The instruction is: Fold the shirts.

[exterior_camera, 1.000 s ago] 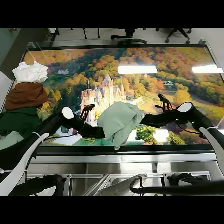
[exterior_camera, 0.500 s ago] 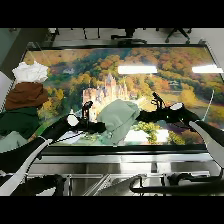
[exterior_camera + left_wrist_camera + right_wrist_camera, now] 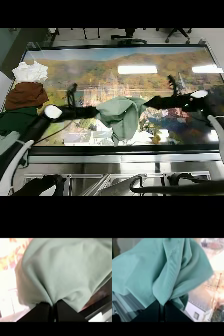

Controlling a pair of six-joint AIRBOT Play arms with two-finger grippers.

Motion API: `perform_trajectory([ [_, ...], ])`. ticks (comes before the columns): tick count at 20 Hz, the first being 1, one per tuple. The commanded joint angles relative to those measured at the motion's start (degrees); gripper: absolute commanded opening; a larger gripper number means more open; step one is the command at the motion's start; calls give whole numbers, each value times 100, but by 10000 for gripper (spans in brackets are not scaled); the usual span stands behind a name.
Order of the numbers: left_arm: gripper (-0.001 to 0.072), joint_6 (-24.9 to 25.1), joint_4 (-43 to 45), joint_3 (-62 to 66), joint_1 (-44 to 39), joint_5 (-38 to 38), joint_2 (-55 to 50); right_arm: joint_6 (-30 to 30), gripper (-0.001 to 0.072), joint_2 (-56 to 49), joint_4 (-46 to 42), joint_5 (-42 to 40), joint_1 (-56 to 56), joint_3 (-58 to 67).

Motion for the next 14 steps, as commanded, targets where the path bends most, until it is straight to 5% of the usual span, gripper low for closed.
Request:
perform_trajectory([
  [1,23,142,-39,1080,651,-844,1010,-15,22,831,509,979,-531,748],
  [10,24,391,-9,2771,1086,-1576,2612,-164,22,3099,142,385,-525,2118],
  [14,24,551,149,2896,1069,-2024,2715,11,22,3311,-426,361,-525,2026],
])
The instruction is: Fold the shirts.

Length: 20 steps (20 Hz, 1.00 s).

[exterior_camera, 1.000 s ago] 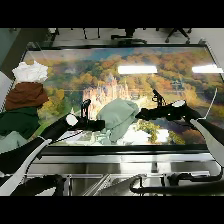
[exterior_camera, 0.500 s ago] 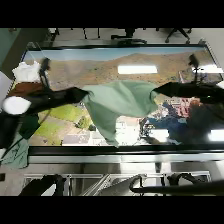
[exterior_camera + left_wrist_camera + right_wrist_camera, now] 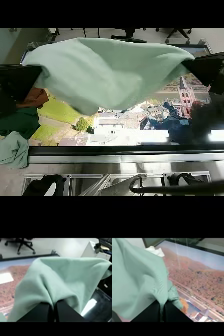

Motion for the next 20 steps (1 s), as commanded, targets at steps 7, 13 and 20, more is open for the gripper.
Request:
perform_trajectory([
  [7,24,186,57,-1248,4,-975,-1836,87,23,-651,-264,11,59,-2159],
  [13,29,647,66,-1832,-284,356,-3880,-271,23,-2013,-260,-929,256,-3530],
  [20,701,258,131,-448,328,-1711,-4765,-363,23,-2789,-238,-1482,168,-3508],
])
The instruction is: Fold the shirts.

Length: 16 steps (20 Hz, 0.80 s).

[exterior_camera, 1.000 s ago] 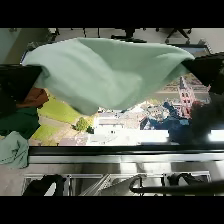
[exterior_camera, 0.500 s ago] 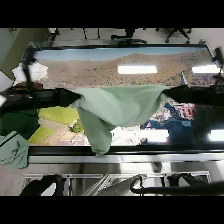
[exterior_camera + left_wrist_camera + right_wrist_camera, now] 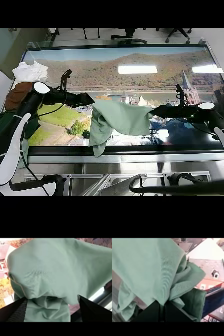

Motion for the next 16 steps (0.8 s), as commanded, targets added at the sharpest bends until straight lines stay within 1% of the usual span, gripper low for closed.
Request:
perform_trajectory([
  [1,700,-358,151,345,319,-1447,-164,-42,23,-208,-11,-452,-59,-11],
  [2,701,-431,343,101,323,-1633,7,-39,23,-208,-7,-505,-81,0],
  [3,701,-435,529,-236,271,-1659,212,-42,24,-208,-13,-535,-92,-2],
  [4,701,-435,697,-680,157,-1578,457,-42,67,-210,-20,-535,-98,-2],
  [5,701,-426,837,-1150,11,-1460,717,-39,261,-208,-17,-531,-122,0],
  [6,701,-428,953,-1567,-142,-1349,944,-42,402,-197,-79,-531,-146,0],
  [8,701,-428,988,-2367,-535,-970,1377,-37,502,-146,-433,-461,-223,0],
  [9,701,-431,988,-2726,-756,-640,1578,0,529,-133,-640,-343,-223,-2],
  [11,701,-439,988,-3220,-1191,31,1862,302,529,-131,-1071,52,-186,-42],
  [12,701,-525,988,-3399,-1403,319,1956,413,528,-129,-1235,184,-146,-127],
  [14,701,-568,988,-3593,-1711,715,1965,459,528,-129,-1322,295,-118,-389],
  [16,701,-612,984,-3628,-1910,953,1784,457,528,-129,-1318,286,-107,-673],
])
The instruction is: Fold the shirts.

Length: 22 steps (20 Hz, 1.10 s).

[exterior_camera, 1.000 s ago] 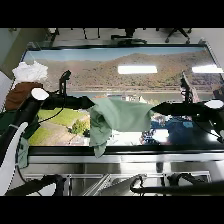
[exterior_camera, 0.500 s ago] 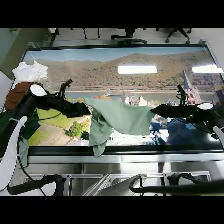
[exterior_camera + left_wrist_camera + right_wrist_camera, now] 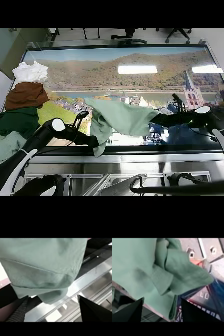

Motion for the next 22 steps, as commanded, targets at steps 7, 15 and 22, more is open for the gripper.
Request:
perform_trajectory([
  [7,700,-153,31,588,-437,730,-968,83,520,-72,103,-2,144,-603],
  [15,22,-61,138,1436,-426,249,-1521,-330,23,-455,863,-109,1010,-474],
  [22,21,-39,131,2435,118,-531,-815,-103,23,538,1558,938,195,1353],
])
